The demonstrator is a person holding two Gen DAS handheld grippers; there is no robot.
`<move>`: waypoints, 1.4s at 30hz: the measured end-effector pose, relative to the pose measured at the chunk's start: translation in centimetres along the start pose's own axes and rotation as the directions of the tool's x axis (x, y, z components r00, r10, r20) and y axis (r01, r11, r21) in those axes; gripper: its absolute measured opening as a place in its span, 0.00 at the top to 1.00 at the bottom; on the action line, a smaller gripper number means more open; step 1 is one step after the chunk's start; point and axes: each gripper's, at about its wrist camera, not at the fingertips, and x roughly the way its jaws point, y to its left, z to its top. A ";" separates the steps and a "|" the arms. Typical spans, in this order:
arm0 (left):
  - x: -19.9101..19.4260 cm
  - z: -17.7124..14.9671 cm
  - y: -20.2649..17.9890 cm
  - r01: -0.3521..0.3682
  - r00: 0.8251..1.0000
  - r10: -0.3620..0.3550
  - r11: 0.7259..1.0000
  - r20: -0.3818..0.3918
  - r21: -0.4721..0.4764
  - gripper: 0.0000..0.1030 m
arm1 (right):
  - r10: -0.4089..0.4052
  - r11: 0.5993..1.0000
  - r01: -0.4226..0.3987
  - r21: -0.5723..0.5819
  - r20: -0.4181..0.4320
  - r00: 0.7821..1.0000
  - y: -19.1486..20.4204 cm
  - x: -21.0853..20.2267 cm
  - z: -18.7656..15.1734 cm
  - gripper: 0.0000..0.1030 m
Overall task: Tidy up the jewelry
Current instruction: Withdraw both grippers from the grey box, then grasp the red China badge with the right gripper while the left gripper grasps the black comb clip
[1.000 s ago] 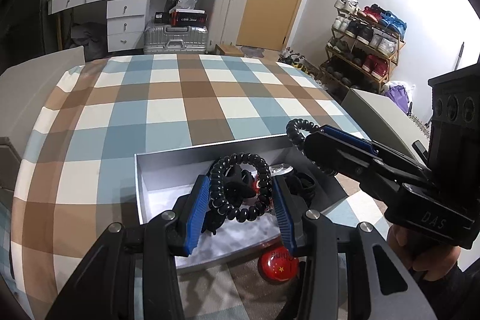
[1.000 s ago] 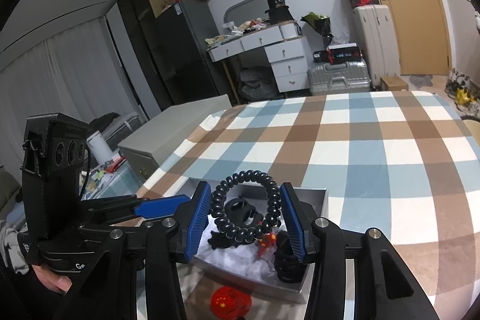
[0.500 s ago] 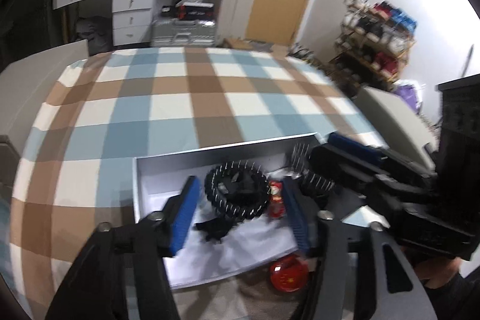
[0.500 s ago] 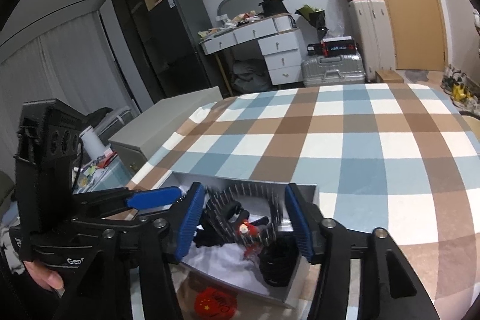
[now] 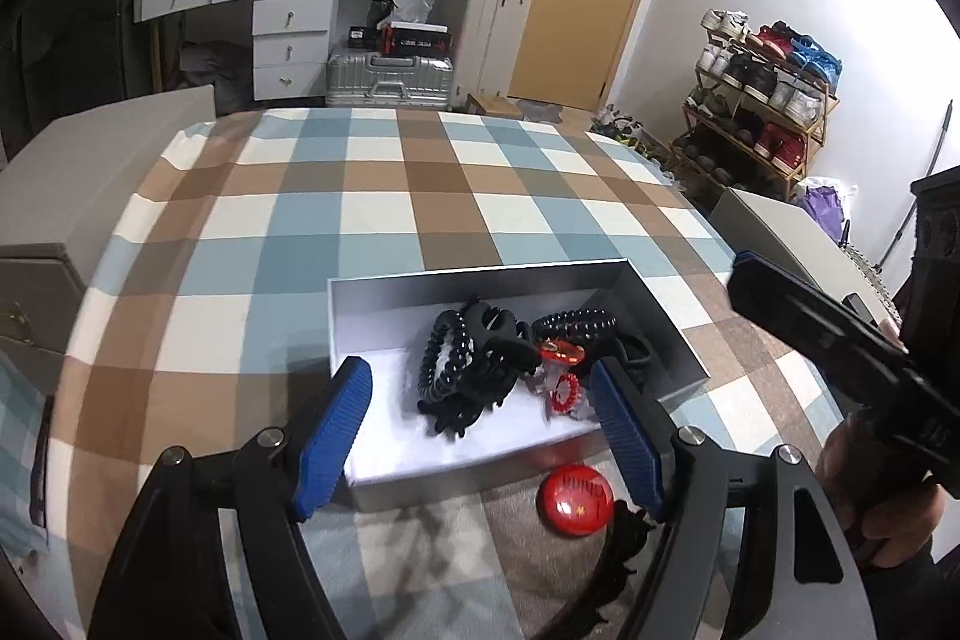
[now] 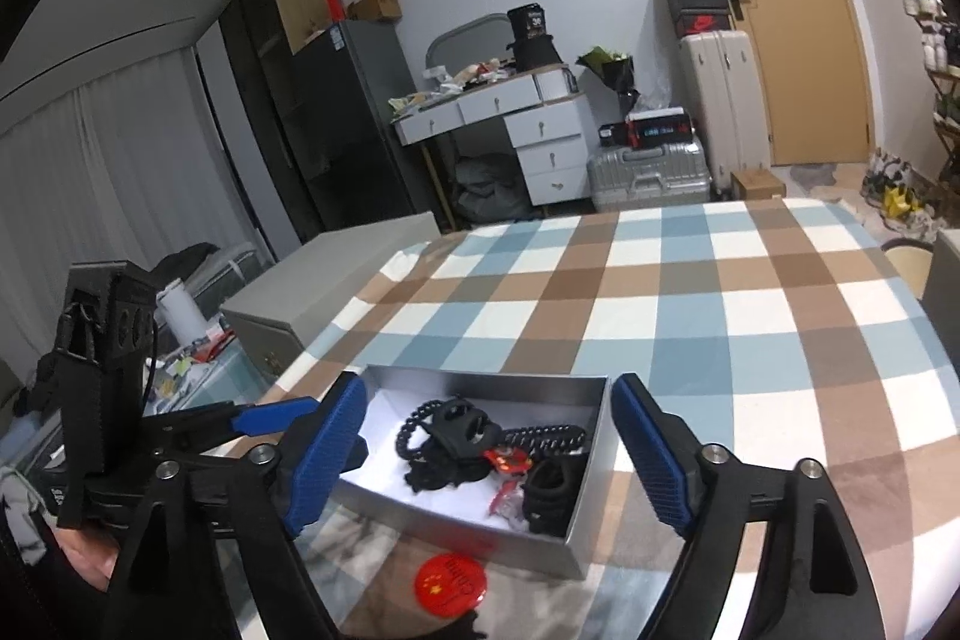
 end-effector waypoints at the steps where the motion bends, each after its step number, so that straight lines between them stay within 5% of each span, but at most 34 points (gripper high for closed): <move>1: -0.2 0.0 0.0 -0.003 1.000 0.003 1.000 0.004 0.001 0.31 | -0.002 1.000 0.002 -0.004 0.003 1.000 0.3 -0.4 0.0 0.16; 24: -4.6 -3.5 0.3 -0.099 0.989 0.100 0.995 0.112 -0.019 0.13 | -0.029 0.999 0.031 -0.042 0.029 0.999 3.7 -5.8 -2.3 0.00; 37: -1.8 -8.7 0.5 -0.051 0.996 0.052 0.999 -0.077 0.016 0.06 | -0.114 0.993 0.110 -0.038 -0.151 0.982 2.2 -4.5 -8.7 0.00; 42: -2.5 -9.7 0.2 -0.048 0.996 0.050 0.998 -0.074 0.027 0.06 | -0.064 0.998 0.063 -0.014 -0.207 0.976 1.8 -3.6 -9.4 0.01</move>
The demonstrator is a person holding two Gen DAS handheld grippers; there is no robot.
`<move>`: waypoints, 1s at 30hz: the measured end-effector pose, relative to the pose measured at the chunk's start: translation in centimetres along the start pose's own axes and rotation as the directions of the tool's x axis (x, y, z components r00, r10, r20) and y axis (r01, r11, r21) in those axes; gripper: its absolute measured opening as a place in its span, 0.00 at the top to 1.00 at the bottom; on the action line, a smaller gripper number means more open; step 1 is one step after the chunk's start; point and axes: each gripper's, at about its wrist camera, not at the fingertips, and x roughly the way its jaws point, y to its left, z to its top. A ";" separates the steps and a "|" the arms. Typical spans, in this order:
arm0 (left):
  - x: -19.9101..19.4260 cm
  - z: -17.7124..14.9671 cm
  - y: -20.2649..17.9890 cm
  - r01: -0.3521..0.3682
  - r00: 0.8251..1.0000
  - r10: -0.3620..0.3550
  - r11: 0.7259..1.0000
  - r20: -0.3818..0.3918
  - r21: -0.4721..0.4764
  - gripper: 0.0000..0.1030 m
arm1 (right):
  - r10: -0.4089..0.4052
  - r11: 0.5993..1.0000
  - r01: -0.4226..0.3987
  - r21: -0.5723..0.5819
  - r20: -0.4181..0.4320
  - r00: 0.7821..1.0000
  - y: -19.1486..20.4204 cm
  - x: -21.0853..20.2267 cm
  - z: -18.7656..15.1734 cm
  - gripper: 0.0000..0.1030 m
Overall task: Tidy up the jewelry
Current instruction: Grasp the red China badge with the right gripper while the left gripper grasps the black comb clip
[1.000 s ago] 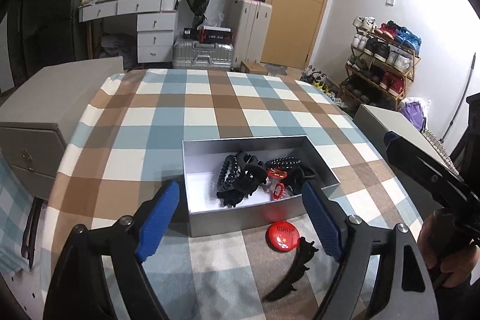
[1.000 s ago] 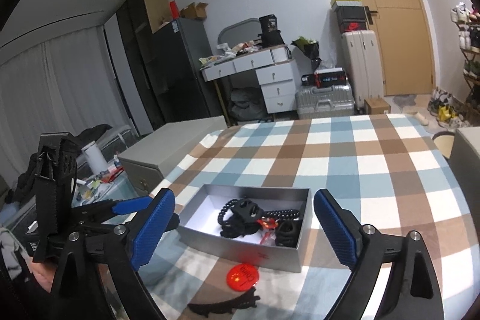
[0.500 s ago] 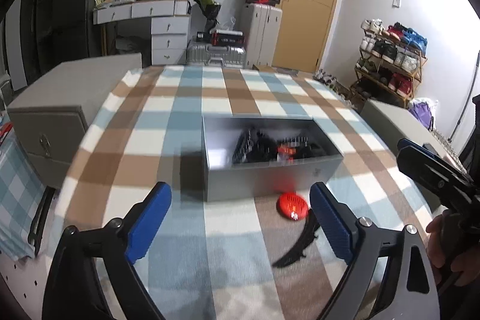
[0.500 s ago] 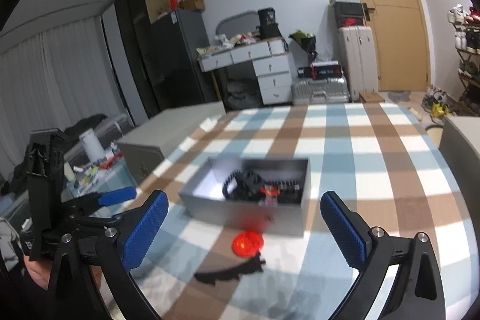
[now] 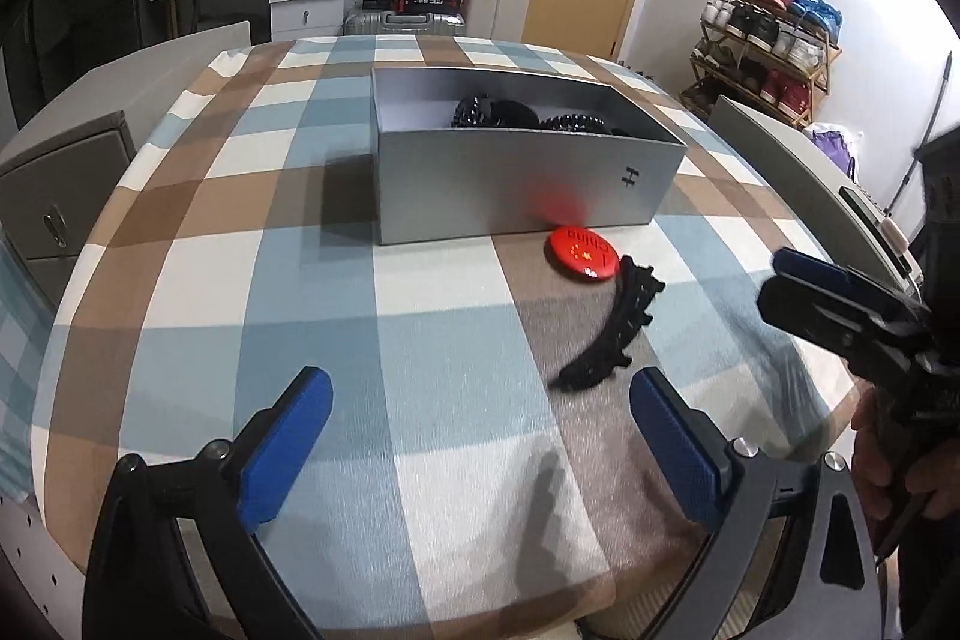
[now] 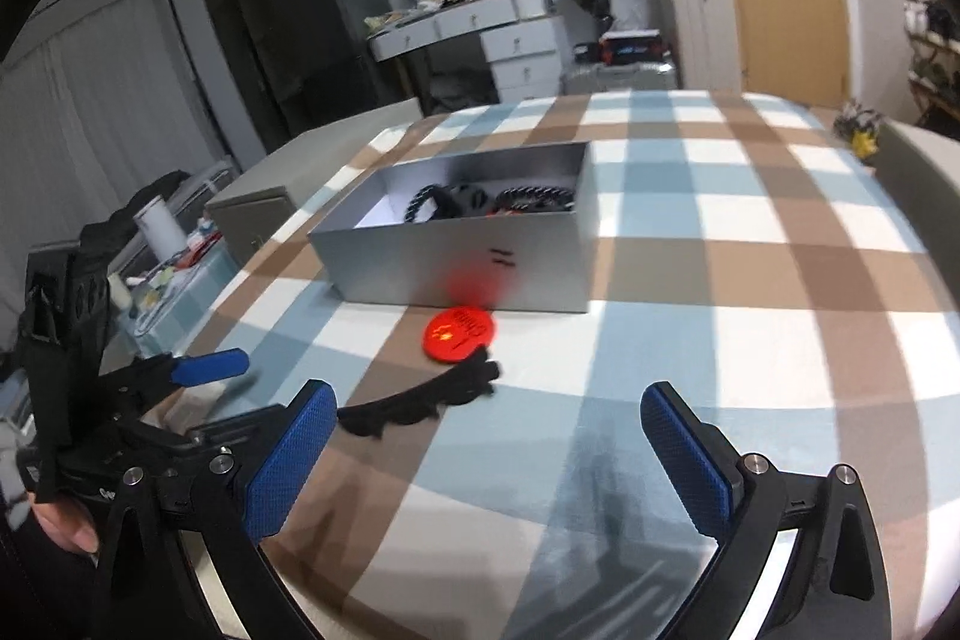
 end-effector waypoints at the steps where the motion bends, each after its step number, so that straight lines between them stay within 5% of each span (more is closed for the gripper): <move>1: -0.2 -0.2 0.0 0.001 1.000 -0.001 1.000 0.001 0.001 0.06 | 0.007 1.000 -0.008 -0.009 -0.010 1.000 0.1 0.4 0.3 0.01; 9: -0.5 -1.3 0.4 -0.006 1.000 0.006 1.000 -0.006 0.007 0.06 | 0.076 0.996 -0.080 -0.032 -0.112 0.991 1.6 5.3 2.6 0.14; 15: -0.7 -1.6 0.7 -0.010 1.000 0.010 1.000 0.004 0.009 0.06 | 0.008 0.998 -0.016 -0.055 -0.146 0.989 2.3 7.6 3.0 0.19; 25: -0.6 -1.9 2.0 0.001 1.000 -0.001 0.999 0.008 -0.045 0.06 | -0.124 0.978 0.089 -0.190 -0.179 0.976 3.7 9.4 2.7 0.59; 30: -0.8 -1.9 2.5 0.008 1.000 -0.006 0.998 0.018 -0.066 0.06 | -0.128 0.975 0.094 -0.200 -0.169 0.977 3.7 9.1 2.7 0.60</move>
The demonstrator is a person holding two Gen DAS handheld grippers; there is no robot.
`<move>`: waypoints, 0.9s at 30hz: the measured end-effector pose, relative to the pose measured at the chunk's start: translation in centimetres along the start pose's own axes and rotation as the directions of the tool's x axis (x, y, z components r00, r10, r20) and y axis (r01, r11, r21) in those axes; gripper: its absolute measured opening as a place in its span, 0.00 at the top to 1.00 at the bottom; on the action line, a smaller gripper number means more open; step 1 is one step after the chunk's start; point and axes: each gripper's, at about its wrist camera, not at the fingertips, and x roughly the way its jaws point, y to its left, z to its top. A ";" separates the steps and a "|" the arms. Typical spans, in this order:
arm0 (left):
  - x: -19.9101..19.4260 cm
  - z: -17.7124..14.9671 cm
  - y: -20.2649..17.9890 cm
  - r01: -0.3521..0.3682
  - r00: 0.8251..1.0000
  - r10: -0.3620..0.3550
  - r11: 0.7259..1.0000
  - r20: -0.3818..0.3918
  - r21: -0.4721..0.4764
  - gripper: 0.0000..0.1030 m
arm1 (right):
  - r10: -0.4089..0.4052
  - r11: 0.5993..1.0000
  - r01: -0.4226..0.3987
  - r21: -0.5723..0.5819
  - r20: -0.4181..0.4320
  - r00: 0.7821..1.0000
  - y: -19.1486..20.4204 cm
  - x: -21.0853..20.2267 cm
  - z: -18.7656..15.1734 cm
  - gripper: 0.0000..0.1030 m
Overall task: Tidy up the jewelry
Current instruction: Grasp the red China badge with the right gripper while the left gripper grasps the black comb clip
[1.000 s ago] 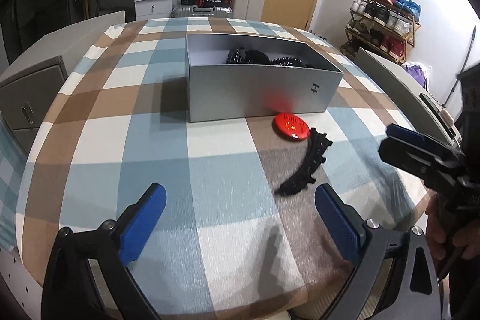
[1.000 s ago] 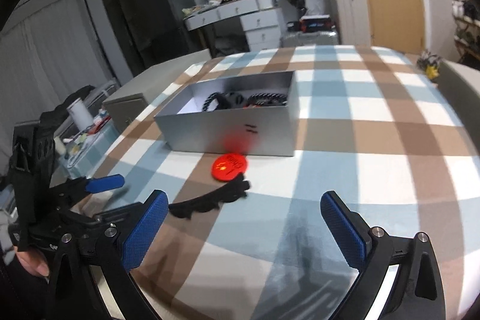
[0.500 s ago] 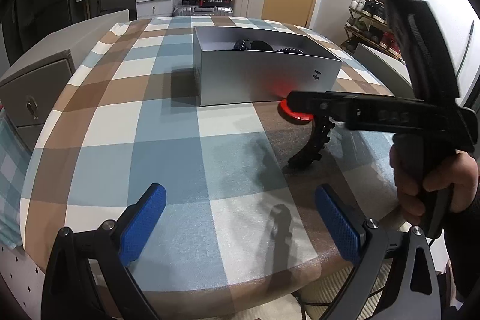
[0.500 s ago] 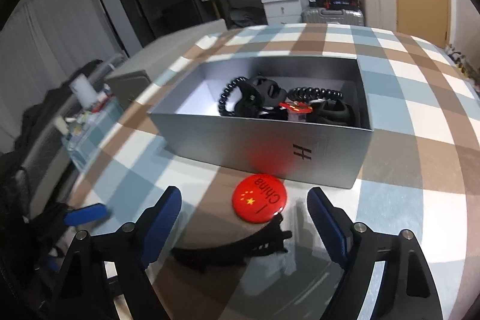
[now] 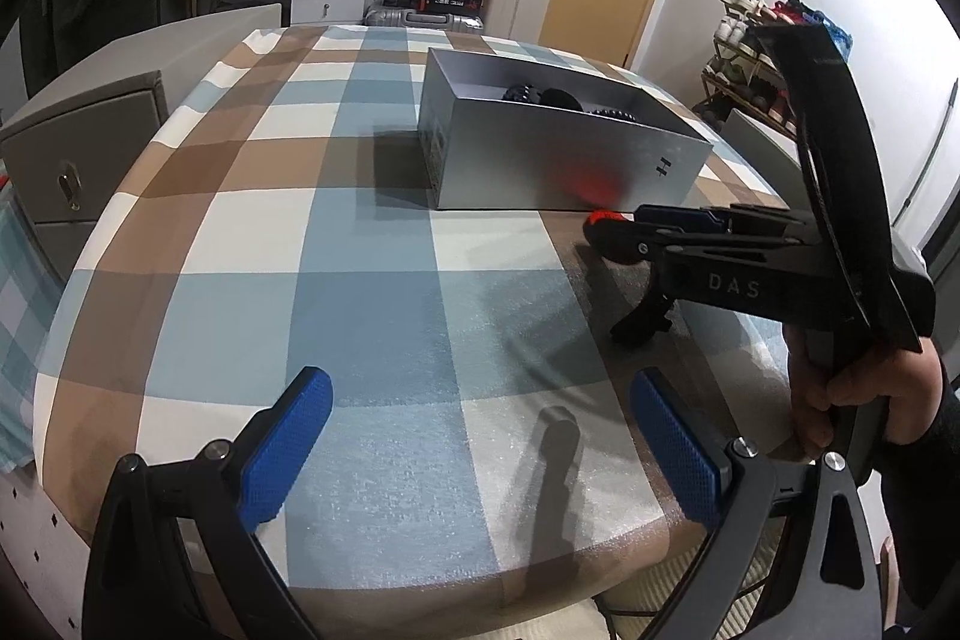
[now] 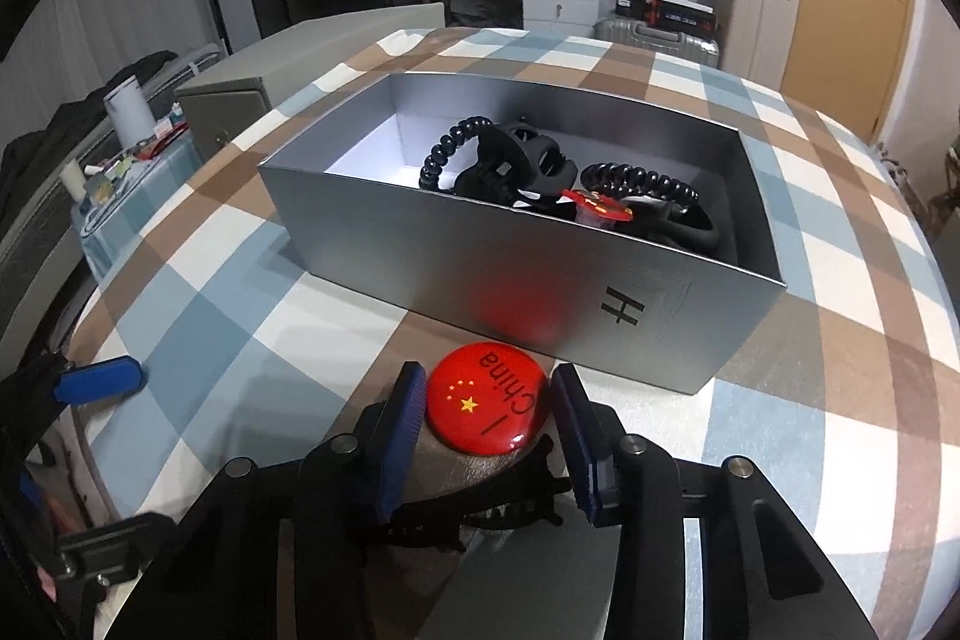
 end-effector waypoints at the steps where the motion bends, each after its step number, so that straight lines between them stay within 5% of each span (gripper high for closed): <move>1: 0.0 0.0 0.1 0.001 1.000 -0.001 1.000 0.001 -0.005 0.06 | -0.001 1.000 0.001 0.002 0.009 1.000 0.0 -0.2 0.0 0.60; 18: 0.9 2.6 -1.2 0.091 0.996 -0.091 0.996 -0.025 -0.021 0.06 | 0.007 0.993 -0.029 0.115 0.188 0.982 -3.2 -6.2 -2.6 0.60; 27: 3.7 3.8 -5.5 0.118 0.990 -0.105 0.982 -0.097 0.148 0.06 | 0.005 0.980 -0.047 0.192 0.216 0.976 -6.4 -7.7 -4.9 0.60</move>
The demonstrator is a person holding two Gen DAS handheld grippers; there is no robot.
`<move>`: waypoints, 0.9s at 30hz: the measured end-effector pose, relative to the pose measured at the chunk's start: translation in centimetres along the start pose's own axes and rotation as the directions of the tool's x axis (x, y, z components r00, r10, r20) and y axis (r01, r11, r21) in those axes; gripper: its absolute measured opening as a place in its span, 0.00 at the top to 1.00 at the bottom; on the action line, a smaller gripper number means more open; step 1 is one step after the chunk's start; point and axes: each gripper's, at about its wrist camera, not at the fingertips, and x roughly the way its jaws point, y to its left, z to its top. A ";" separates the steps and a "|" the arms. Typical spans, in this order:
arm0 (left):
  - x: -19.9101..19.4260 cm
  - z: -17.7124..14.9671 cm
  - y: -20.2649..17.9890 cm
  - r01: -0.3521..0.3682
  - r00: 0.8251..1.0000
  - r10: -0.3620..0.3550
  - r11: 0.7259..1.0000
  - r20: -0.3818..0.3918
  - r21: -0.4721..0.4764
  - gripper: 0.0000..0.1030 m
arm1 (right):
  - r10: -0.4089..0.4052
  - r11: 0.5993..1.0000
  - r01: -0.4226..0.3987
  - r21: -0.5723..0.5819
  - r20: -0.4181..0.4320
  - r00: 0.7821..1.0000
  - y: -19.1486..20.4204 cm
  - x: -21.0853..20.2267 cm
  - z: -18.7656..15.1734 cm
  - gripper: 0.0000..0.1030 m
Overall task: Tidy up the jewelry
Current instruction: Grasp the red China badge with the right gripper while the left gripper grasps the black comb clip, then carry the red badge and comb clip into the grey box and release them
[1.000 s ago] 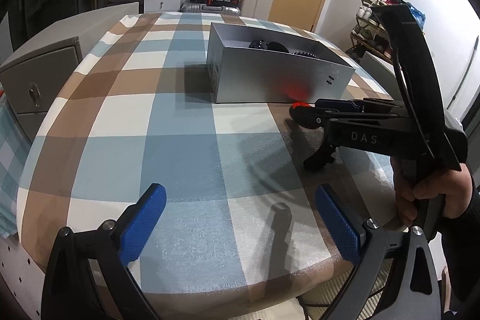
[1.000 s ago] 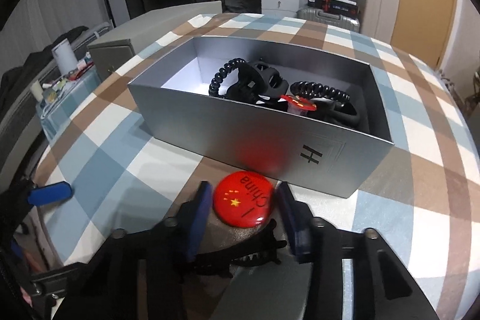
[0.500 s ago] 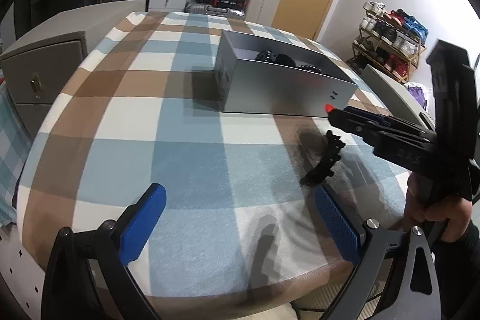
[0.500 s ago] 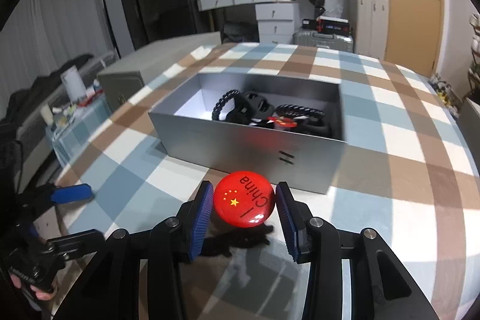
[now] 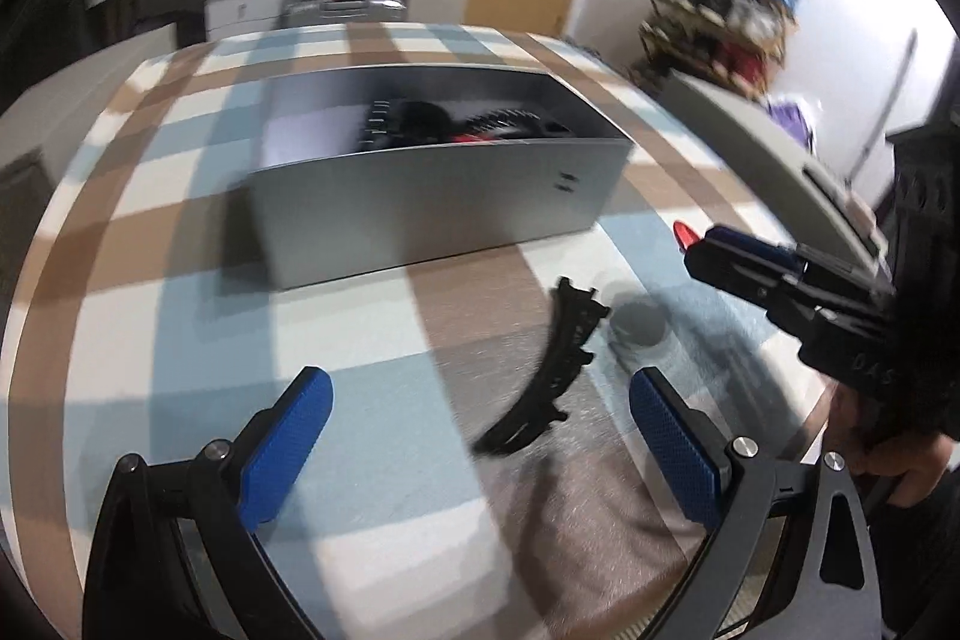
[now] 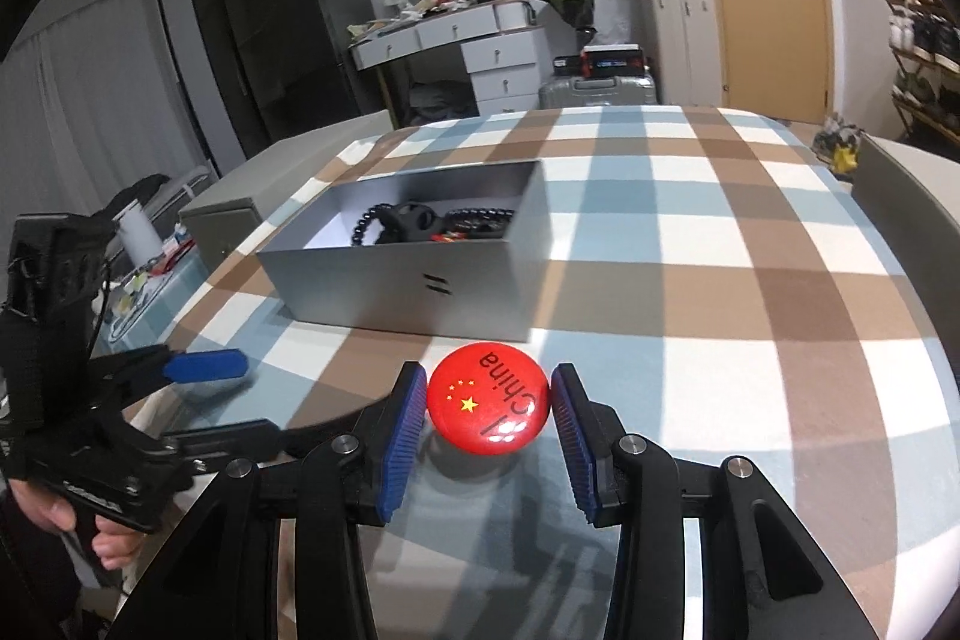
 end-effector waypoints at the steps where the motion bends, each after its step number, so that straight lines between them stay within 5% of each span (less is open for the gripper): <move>1: 0.4 0.2 -0.5 -0.003 1.000 0.004 1.000 -0.010 0.025 0.06 | 0.000 1.000 0.000 0.005 0.001 1.000 -0.2 -0.1 -0.1 0.60; 4: 0.9 0.6 -1.0 0.012 0.999 -0.010 0.999 -0.031 0.050 0.07 | 0.001 1.000 -0.001 0.015 0.008 1.000 -0.8 -0.5 -0.5 0.60; 9: 2.0 1.0 -1.4 0.026 0.996 -0.019 0.997 -0.090 0.076 0.38 | -0.003 0.999 0.003 0.033 0.012 1.000 -1.8 -0.9 -0.8 0.59; 13: 1.8 1.1 -2.2 0.034 0.995 -0.024 0.994 -0.097 0.107 0.45 | 0.000 0.999 -0.001 0.043 0.016 1.000 -2.1 -1.2 -1.0 0.59; 15: 2.0 1.3 -2.6 0.036 0.994 -0.023 0.992 -0.108 0.122 0.64 | 0.003 0.999 -0.003 0.047 0.014 1.000 -2.3 -1.2 -1.2 0.59; 18: 2.3 1.3 -2.9 0.030 0.992 -0.014 0.990 -0.123 0.136 0.79 | 0.009 0.999 -0.010 0.051 0.016 1.000 -2.3 -1.4 -1.2 0.59; 27: 1.7 1.6 -3.6 0.019 0.994 0.000 0.986 -0.112 0.166 0.87 | 0.014 0.999 -0.015 0.050 0.023 1.000 -2.3 -1.9 -1.3 0.59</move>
